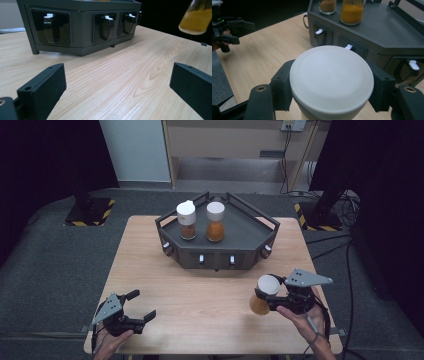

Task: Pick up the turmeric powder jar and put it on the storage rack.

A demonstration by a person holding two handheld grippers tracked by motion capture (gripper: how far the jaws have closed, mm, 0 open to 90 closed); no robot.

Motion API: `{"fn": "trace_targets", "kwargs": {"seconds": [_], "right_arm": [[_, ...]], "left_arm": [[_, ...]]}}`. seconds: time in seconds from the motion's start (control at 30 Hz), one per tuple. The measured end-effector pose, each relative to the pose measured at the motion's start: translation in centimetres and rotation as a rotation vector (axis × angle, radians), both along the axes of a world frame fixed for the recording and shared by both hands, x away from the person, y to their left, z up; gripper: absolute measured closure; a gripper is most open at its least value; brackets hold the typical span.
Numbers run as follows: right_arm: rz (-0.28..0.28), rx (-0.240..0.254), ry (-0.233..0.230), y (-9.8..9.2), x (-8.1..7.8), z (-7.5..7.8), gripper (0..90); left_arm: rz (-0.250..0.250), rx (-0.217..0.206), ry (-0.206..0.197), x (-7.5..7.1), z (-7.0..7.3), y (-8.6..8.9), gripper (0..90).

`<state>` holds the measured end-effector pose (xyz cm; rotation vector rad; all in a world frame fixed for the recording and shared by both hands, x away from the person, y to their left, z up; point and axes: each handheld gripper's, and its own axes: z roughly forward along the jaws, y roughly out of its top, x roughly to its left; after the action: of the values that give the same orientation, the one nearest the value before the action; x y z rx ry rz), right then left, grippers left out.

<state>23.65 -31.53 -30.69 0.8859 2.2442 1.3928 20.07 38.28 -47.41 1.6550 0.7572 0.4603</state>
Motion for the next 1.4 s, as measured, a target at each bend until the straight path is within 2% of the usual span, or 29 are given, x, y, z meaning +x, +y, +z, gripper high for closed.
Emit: {"fn": "trace_targets", "kwargs": {"seconds": [0.17, 0.33, 0.8, 1.0, 1.17, 1.4], "right_arm": [[-0.002, 0.007, 0.005, 0.2, 1.1, 1.6, 33.5], [-0.004, -0.013, 0.000, 1.0, 2.2, 3.0, 33.5], [-0.017, -0.016, -0.008, 3.3, 6.0, 6.0, 33.5], [-0.040, -0.006, -0.013, 4.0, 7.6, 6.8, 33.4], [-0.066, -0.023, -0.027, 4.9, 8.9, 7.4, 33.4], [-0.112, -0.033, -0.024, 5.6, 10.9, 8.0, 33.4]], "left_arm": [[-0.002, 0.003, 0.001, 0.0, 0.0, -0.1, 0.0], [-0.001, 0.002, 0.000, 0.0, 0.0, 0.0, 0.0], [0.000, 0.001, 0.001, 0.0, 0.0, 0.0, 0.0], [0.000, 0.002, 0.001, 0.0, 0.0, 0.0, 0.0], [-0.001, 0.006, 0.000, 0.0, 0.1, 0.0, 0.0], [-0.003, 0.005, 0.000, 0.0, 0.0, 0.0, 0.0]]}}
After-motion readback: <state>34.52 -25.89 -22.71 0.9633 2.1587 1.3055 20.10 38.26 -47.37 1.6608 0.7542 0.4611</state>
